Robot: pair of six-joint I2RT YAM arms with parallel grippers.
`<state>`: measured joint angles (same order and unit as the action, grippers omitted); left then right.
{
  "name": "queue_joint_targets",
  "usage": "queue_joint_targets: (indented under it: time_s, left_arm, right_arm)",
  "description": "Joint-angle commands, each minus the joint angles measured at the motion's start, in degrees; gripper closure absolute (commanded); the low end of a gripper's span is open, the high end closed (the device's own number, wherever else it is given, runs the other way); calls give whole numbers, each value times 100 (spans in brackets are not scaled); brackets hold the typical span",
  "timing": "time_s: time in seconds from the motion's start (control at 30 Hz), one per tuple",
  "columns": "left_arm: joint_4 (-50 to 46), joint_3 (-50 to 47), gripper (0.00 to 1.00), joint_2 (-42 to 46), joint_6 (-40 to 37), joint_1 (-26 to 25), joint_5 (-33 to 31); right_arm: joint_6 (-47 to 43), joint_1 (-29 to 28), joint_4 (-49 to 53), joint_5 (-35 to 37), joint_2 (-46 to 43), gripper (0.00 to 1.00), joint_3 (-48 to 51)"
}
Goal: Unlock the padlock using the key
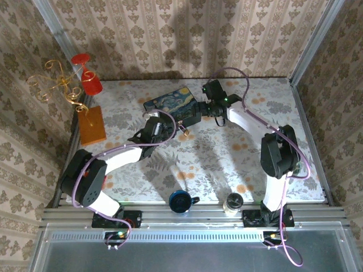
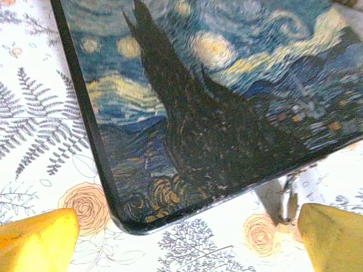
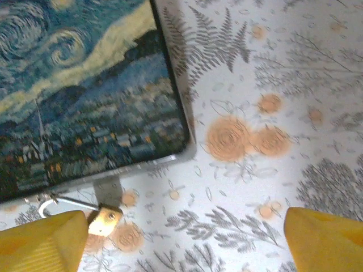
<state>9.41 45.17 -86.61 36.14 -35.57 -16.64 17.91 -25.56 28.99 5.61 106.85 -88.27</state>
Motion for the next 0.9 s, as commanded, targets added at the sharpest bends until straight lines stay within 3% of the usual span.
queue_joint_targets:
  time_s: [0.0, 0.33, 0.87]
  left_arm:
    - [-195, -84, 0, 437, -118, 24, -96]
    - [-296, -539, 0, 1223, -320, -1, -273]
    - [-256, -1019, 0, 1789, -328, -2, -490]
  right_arm:
    - [211, -107, 100, 490, -448, 12, 646]
    - [819, -896, 899, 1258, -908, 21, 1430]
    - [1930, -1288, 1106, 698, 118, 38, 1025]
